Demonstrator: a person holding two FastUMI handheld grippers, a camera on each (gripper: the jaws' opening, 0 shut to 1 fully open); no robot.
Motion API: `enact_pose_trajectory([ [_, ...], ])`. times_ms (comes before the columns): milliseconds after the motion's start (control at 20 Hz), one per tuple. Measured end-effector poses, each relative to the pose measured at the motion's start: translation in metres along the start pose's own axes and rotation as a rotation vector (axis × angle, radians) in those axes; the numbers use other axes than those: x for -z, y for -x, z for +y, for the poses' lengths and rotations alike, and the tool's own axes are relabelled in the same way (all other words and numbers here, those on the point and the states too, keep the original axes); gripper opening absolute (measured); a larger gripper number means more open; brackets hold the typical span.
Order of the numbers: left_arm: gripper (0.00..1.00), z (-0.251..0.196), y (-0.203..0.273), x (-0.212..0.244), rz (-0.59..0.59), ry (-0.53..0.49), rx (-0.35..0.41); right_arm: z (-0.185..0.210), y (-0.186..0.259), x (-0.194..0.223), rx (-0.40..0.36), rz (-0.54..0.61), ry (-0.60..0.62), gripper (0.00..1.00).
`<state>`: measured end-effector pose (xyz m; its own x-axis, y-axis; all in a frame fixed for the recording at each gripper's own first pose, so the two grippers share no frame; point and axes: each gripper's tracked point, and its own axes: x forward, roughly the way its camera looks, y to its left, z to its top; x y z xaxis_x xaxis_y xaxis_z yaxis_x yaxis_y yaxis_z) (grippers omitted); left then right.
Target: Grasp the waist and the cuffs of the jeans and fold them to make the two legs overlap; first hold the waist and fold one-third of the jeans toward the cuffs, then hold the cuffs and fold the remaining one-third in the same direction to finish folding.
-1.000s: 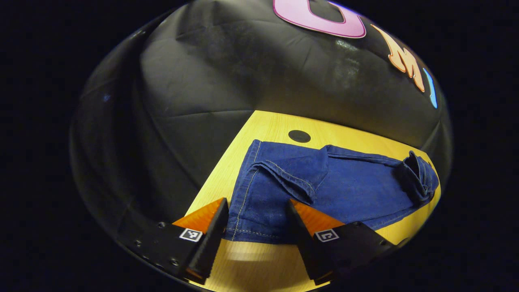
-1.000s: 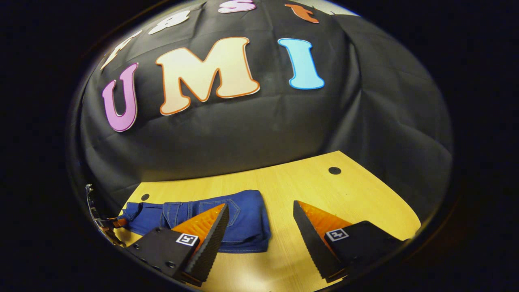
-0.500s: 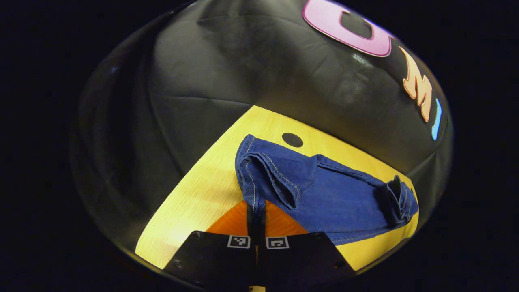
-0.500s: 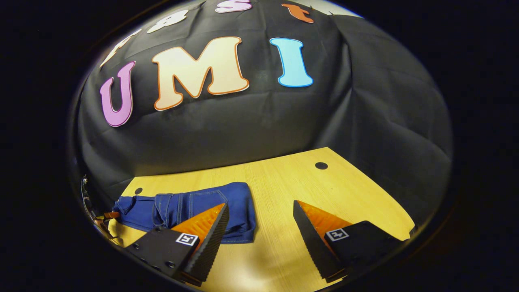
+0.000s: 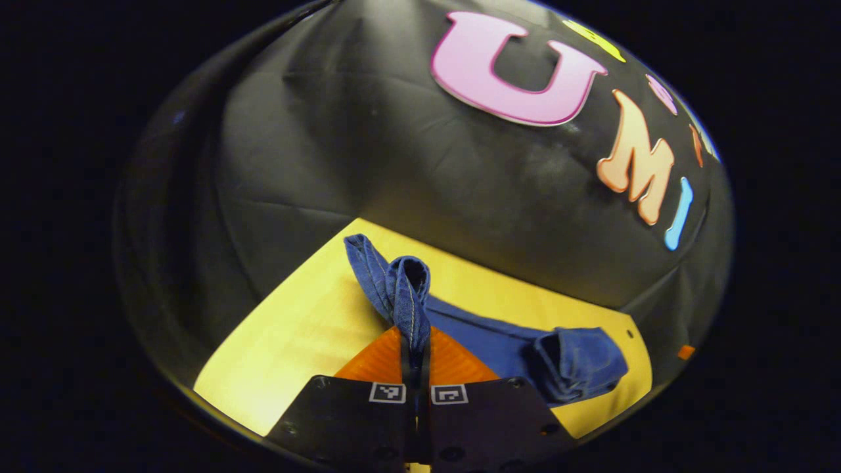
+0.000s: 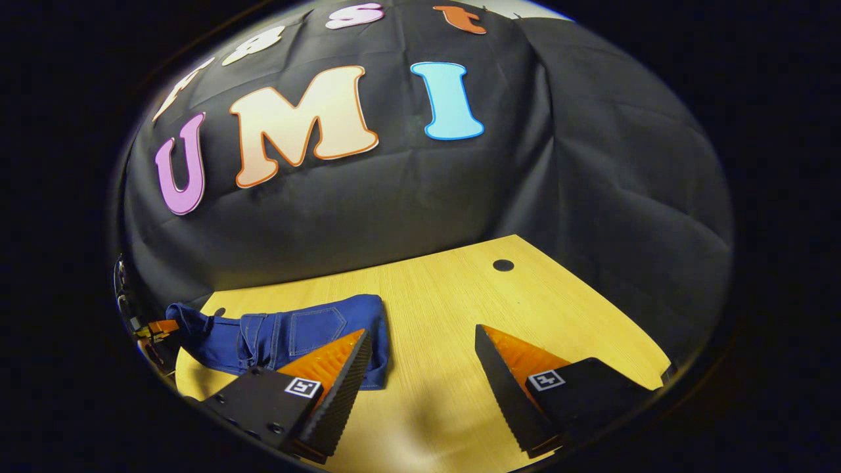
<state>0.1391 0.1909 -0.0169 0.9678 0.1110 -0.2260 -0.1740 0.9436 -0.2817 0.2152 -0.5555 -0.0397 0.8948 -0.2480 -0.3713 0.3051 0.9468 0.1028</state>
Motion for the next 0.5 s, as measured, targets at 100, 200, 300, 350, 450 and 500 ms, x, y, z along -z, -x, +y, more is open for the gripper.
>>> enact_pose_trajectory([
  [100, 0.0, -0.05, -0.003, -0.008, -0.013, 0.009, 0.057, 0.001, 0.001, 0.0, -0.012, 0.003, -0.022, 0.94],
  [200, 0.0, -0.096, -0.006, -0.011, -0.023, -0.009, 0.101, 0.0, -0.001, -0.001, -0.028, 0.001, -0.033, 0.98],
  [300, 0.0, -0.139, -0.014, -0.013, -0.024, -0.045, 0.134, 0.0, -0.005, -0.001, -0.05, 0.001, -0.039, 0.98],
  [350, 0.0, -0.16, -0.016, -0.014, -0.027, -0.062, 0.147, 0.0, -0.008, 0.001, -0.057, 0.011, -0.04, 0.98],
  [450, 0.0, -0.203, -0.024, -0.012, -0.025, -0.09, 0.179, -0.006, -0.012, 0.001, -0.079, 0.028, -0.045, 0.98],
  [500, 0.0, -0.224, -0.03, -0.009, -0.02, -0.106, 0.193, -0.012, -0.019, 0.001, -0.089, 0.033, -0.051, 0.98],
])
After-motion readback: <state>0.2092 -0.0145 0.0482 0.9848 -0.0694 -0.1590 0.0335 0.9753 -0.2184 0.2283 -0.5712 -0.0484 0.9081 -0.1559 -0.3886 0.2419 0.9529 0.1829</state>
